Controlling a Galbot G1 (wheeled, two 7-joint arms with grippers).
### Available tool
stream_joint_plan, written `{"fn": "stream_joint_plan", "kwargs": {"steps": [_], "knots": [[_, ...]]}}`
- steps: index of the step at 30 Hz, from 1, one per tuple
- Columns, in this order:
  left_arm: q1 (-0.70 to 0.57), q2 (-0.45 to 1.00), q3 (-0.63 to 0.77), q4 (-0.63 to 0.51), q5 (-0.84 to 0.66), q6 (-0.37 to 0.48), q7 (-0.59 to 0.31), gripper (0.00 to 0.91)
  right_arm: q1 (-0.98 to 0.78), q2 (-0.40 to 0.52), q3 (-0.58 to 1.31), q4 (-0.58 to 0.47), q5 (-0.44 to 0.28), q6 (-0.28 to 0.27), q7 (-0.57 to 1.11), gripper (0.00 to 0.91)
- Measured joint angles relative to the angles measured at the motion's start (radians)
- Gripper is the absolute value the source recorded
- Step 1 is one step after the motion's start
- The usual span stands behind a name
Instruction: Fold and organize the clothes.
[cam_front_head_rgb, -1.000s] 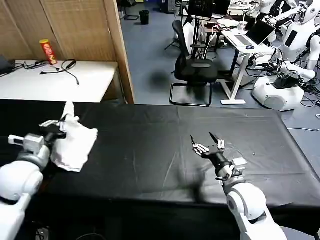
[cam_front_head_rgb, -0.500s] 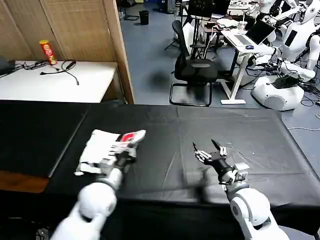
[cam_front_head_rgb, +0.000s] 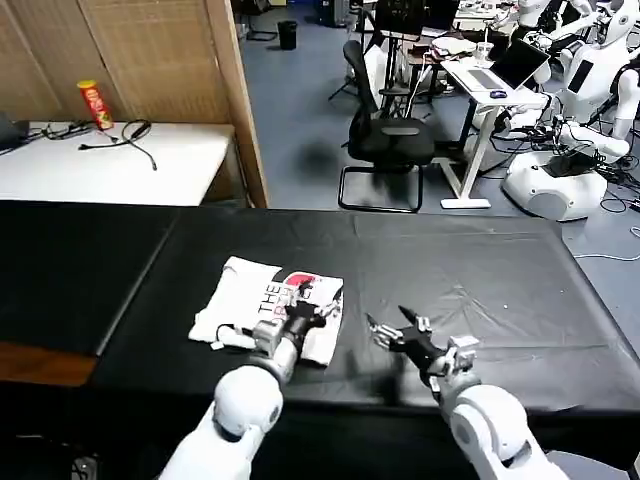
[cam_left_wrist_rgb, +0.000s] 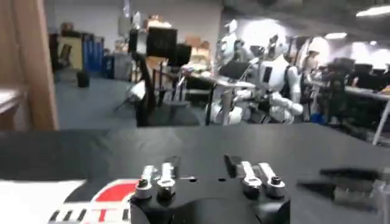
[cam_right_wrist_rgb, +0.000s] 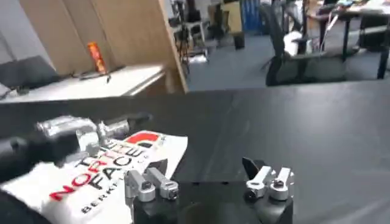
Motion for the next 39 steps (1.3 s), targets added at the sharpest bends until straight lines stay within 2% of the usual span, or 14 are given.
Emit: {"fn": "stream_joint_plan", "kwargs": {"steps": [5, 6, 8, 9, 10, 12, 21, 28, 29, 30, 31, 35, 39], "knots": [[0.016, 0.056, -0.035, -0.034, 0.016, -0.030, 0.006, 0.878, 0.053, 0.057, -0.063, -0.069, -0.039, -0.006, 0.003, 0.878], [0.020, 0.068, -0.042, -0.041, 0.022, -0.037, 0.006, 0.878, 0.063, 0.069, -0.074, -0.086, -0.055, -0.005, 0.001, 0.751], [0.031, 0.093, -0.056, -0.055, 0.031, -0.051, 0.007, 0.878, 0.079, 0.091, -0.096, -0.118, -0.073, -0.002, -0.002, 0.663], [0.038, 0.105, -0.063, -0.065, 0.032, -0.056, 0.007, 0.878, 0.087, 0.104, -0.106, -0.138, -0.082, 0.002, -0.006, 0.527], [0.045, 0.117, -0.071, -0.074, 0.033, -0.059, 0.006, 0.878, 0.094, 0.116, -0.115, -0.154, -0.087, 0.003, -0.009, 0.449], [0.057, 0.137, -0.082, -0.089, 0.033, -0.061, 0.005, 0.878, 0.105, 0.133, -0.126, -0.183, -0.093, 0.006, -0.013, 0.117], [0.100, 0.191, -0.143, -0.123, 0.017, -0.076, 0.003, 0.878, 0.134, 0.161, -0.137, -0.237, -0.106, 0.015, -0.028, 0.000], [0.110, 0.208, -0.191, -0.109, -0.008, -0.081, -0.002, 0.878, 0.125, 0.095, -0.065, -0.204, -0.072, 0.006, -0.025, 0.000], [0.112, 0.211, -0.197, -0.106, -0.013, -0.082, -0.001, 0.878, 0.121, 0.077, -0.048, -0.195, -0.054, 0.001, -0.030, 0.107], [0.114, 0.216, -0.205, -0.102, -0.018, -0.083, -0.001, 0.878, 0.117, 0.055, -0.029, -0.190, -0.043, -0.005, -0.034, 0.107], [0.117, 0.220, -0.212, -0.097, -0.024, -0.083, -0.003, 0.878, 0.114, 0.036, -0.012, -0.185, -0.032, -0.013, -0.034, 0.878], [0.140, 0.235, -0.236, -0.092, -0.058, -0.104, -0.003, 0.878, 0.087, -0.044, 0.055, -0.146, -0.013, -0.028, -0.042, 0.878], [0.178, 0.245, -0.253, -0.093, -0.055, -0.128, -0.002, 0.878, 0.049, -0.099, 0.106, -0.098, -0.013, -0.014, -0.038, 0.878]]}}
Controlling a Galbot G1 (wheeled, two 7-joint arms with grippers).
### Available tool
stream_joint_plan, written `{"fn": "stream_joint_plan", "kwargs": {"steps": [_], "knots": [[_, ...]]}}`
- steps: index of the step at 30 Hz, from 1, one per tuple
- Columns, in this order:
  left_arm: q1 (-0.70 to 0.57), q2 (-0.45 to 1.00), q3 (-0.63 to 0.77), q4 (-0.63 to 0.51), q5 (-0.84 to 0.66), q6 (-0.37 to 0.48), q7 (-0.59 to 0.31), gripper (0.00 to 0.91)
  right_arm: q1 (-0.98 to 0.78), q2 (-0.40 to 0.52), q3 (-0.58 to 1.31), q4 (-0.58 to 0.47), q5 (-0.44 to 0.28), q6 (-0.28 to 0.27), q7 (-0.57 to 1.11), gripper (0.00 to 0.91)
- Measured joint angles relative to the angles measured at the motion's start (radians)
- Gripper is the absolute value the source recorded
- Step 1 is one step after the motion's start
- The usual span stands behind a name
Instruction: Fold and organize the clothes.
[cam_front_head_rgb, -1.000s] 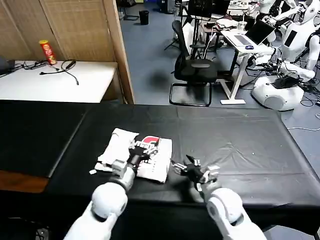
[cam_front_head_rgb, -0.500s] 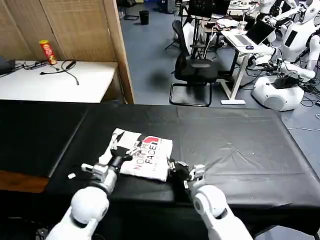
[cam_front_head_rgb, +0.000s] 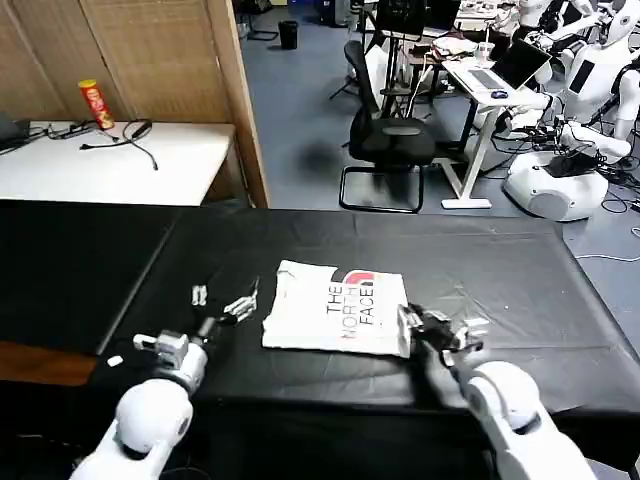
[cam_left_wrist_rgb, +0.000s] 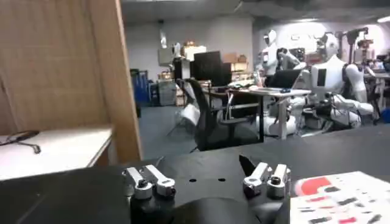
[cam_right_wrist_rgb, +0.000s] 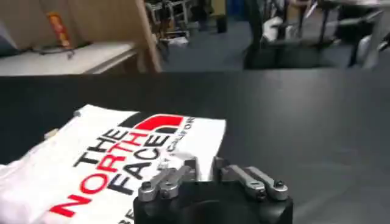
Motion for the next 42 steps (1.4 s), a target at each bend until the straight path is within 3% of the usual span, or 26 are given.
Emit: {"fn": "stream_joint_plan", "kwargs": {"steps": [5, 7, 16, 19, 23, 35, 42], "knots": [[0.034, 0.003, -0.007, 0.000, 0.006, -0.008, 0.001, 0.878, -0.049, -0.029, 0.047, 0.052, -0.057, 0.073, 0.005, 0.878], [0.046, 0.003, -0.009, -0.003, -0.001, -0.005, -0.005, 0.878, -0.073, -0.029, 0.055, 0.066, -0.099, 0.130, 0.014, 0.878], [0.146, 0.014, -0.039, -0.086, -0.013, 0.033, -0.054, 0.878, -0.269, -0.018, 0.089, 0.138, -0.250, 0.477, 0.109, 0.878], [0.206, 0.005, -0.067, -0.129, -0.014, 0.033, -0.056, 0.878, -0.368, -0.017, 0.096, 0.167, -0.283, 0.546, 0.140, 0.878], [0.288, -0.010, -0.081, -0.177, -0.003, 0.052, -0.088, 0.878, -0.488, -0.014, 0.094, 0.206, -0.296, 0.556, 0.168, 0.878], [0.502, -0.015, -0.112, -0.293, -0.011, 0.106, -0.129, 0.878, -0.732, 0.015, 0.116, 0.324, -0.206, 0.401, 0.291, 0.878], [0.547, -0.012, -0.143, -0.326, -0.046, 0.140, -0.129, 0.878, -0.833, 0.029, 0.117, 0.397, -0.206, 0.366, 0.294, 0.878]]}}
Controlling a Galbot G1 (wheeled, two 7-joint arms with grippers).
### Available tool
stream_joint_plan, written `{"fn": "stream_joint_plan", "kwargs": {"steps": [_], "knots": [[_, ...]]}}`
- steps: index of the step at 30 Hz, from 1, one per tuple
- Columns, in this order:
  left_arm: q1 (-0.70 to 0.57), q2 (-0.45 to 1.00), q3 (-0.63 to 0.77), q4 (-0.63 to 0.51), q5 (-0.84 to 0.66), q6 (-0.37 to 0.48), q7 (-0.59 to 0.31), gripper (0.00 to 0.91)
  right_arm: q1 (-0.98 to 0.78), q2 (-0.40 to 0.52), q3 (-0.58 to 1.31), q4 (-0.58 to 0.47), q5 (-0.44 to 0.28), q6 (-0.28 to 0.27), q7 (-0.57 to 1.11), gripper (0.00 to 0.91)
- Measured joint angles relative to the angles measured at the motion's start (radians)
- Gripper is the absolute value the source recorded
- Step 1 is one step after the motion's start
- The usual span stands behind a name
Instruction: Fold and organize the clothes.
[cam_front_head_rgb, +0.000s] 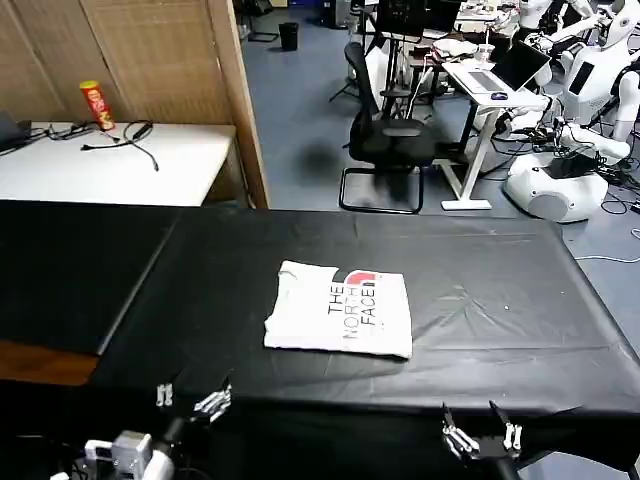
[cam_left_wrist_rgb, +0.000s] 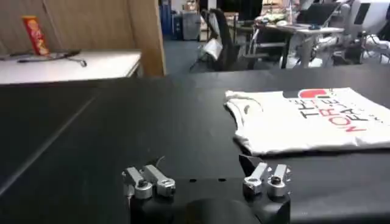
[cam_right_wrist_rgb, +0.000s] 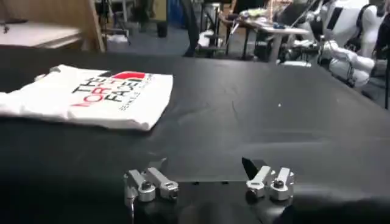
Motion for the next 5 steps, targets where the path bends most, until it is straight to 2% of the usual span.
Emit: {"fn": "stream_joint_plan", "kwargs": {"steps": [5], "knots": [[0.004, 0.001, -0.014, -0.009, -0.024, 0.015, 0.000, 0.878, -0.025, 0.001, 0.000, 0.016, 0.000, 0.000, -0.001, 0.878]]}}
